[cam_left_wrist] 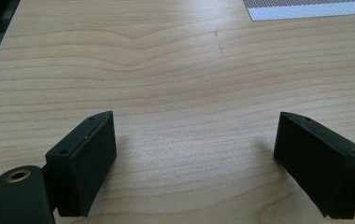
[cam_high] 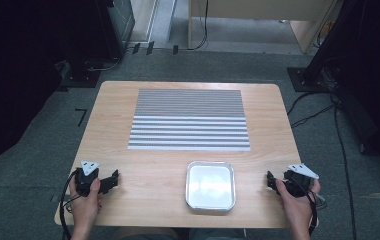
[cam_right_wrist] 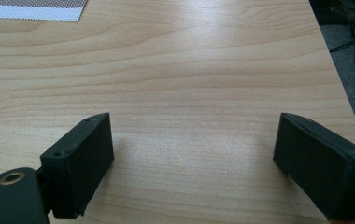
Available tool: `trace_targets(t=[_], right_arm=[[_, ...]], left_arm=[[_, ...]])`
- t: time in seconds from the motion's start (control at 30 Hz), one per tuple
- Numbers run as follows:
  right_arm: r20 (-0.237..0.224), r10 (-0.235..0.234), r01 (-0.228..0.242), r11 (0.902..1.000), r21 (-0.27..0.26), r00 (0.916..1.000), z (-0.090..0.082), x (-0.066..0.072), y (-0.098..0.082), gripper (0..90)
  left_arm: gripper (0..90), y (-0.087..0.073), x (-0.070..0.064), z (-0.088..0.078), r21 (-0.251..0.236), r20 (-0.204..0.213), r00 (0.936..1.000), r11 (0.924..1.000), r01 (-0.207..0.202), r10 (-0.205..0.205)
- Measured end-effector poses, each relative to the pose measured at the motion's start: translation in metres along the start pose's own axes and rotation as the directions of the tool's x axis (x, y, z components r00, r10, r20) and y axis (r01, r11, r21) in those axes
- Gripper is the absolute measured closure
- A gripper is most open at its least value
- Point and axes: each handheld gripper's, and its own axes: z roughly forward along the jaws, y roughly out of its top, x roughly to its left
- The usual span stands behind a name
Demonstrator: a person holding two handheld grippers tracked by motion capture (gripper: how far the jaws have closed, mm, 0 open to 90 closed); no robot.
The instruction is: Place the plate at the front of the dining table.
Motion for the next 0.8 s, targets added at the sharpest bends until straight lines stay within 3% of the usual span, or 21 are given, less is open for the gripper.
trace_targets(t=[0.37, 0.47, 0.63, 0.73, 0.8], right_arm=[[0.011, 0.010, -0.010, 1.0000, -0.001, 0.9999, 0.000, 0.001, 0.000, 11.7], [0.026, 0.030, -0.030, 0.9995, -0.007, 0.9992, -0.001, 0.001, 0.000, 13.7], [0.023, 0.042, -0.041, 0.9991, -0.006, 0.9989, -0.001, 0.001, 0.000, 13.8], [0.019, 0.050, -0.049, 0.9985, -0.024, 0.9986, -0.004, 0.001, 0.002, 13.9], [0.018, 0.047, -0.046, 0.9984, -0.031, 0.9987, -0.006, 0.002, 0.002, 13.9]], left_arm=[[13.0, 0.001, 0.000, 0.000, 0.003, -0.004, 0.9999, 0.9999, 0.010, -0.010], [12.9, 0.003, 0.000, 0.000, 0.012, -0.001, 0.9999, 0.9999, 0.011, -0.011], [13.1, 0.006, 0.003, -0.001, -0.001, 0.011, 0.9965, 0.9965, 0.083, -0.083], [13.0, 0.009, -0.001, -0.004, -0.009, -0.011, 0.9981, 0.9981, 0.061, -0.061], [13.0, 0.011, -0.003, -0.006, -0.016, 0.001, 0.9978, 0.9977, 0.067, -0.067]])
